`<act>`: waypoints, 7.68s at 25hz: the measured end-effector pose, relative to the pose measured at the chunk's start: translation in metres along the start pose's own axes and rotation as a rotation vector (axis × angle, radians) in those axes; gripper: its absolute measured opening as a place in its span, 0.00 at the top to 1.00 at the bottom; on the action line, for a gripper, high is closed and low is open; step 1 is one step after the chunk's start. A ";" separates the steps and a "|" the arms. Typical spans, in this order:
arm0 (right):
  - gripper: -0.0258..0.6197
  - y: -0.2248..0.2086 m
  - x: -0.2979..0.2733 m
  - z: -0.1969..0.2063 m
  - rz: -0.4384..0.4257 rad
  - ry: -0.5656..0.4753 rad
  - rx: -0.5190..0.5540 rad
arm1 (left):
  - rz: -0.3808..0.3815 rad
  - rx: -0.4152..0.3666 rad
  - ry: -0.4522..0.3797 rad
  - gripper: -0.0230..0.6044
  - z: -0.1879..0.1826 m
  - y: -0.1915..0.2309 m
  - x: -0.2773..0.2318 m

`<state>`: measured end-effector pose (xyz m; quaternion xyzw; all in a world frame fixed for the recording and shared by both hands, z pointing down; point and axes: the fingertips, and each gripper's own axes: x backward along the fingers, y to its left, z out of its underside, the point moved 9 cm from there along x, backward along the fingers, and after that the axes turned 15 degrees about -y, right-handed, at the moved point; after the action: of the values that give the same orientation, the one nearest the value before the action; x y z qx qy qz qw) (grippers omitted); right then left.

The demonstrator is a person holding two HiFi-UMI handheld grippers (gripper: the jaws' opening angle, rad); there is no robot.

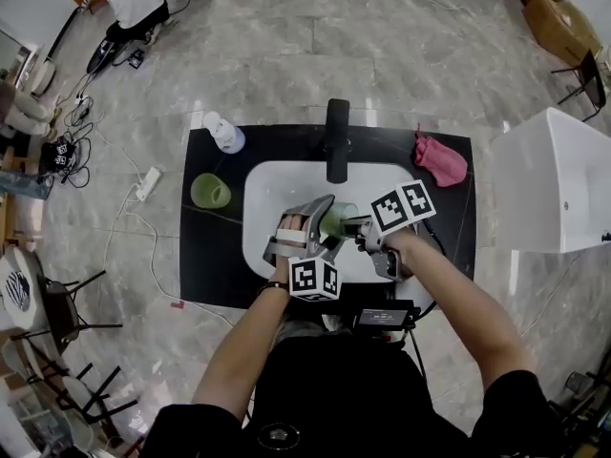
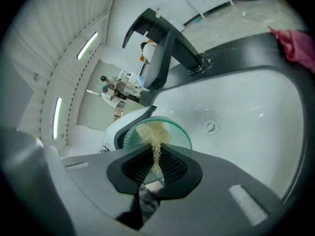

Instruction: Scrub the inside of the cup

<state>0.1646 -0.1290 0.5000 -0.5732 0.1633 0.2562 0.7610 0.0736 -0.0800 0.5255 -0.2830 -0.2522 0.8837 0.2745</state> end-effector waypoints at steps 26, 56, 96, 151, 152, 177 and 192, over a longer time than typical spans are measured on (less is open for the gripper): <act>0.90 0.043 0.008 0.033 -0.089 0.386 1.606 | 0.268 0.302 -0.033 0.36 0.006 -0.002 -0.002; 0.90 0.044 0.037 0.037 -0.188 0.537 1.946 | 0.483 0.588 -0.096 0.36 0.004 0.006 -0.002; 0.90 0.062 0.028 0.031 -0.179 0.321 1.784 | 0.447 0.524 -0.091 0.37 -0.005 -0.003 -0.012; 0.90 0.041 -0.001 0.024 0.003 0.194 1.541 | 0.444 0.468 -0.066 0.37 0.034 -0.008 -0.031; 0.90 0.038 -0.001 0.020 0.019 0.180 1.529 | 0.442 0.472 -0.064 0.37 0.037 -0.008 -0.033; 0.90 -0.005 0.053 0.009 0.202 0.111 1.344 | 0.370 0.578 -0.003 0.37 0.108 -0.040 -0.083; 0.90 -0.018 0.055 0.023 0.215 0.124 1.286 | 0.418 0.646 0.022 0.37 0.119 -0.050 -0.087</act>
<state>0.2190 -0.0996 0.4908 0.0021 0.3839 0.1486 0.9113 0.0743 -0.1331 0.6718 -0.2366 0.1055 0.9514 0.1663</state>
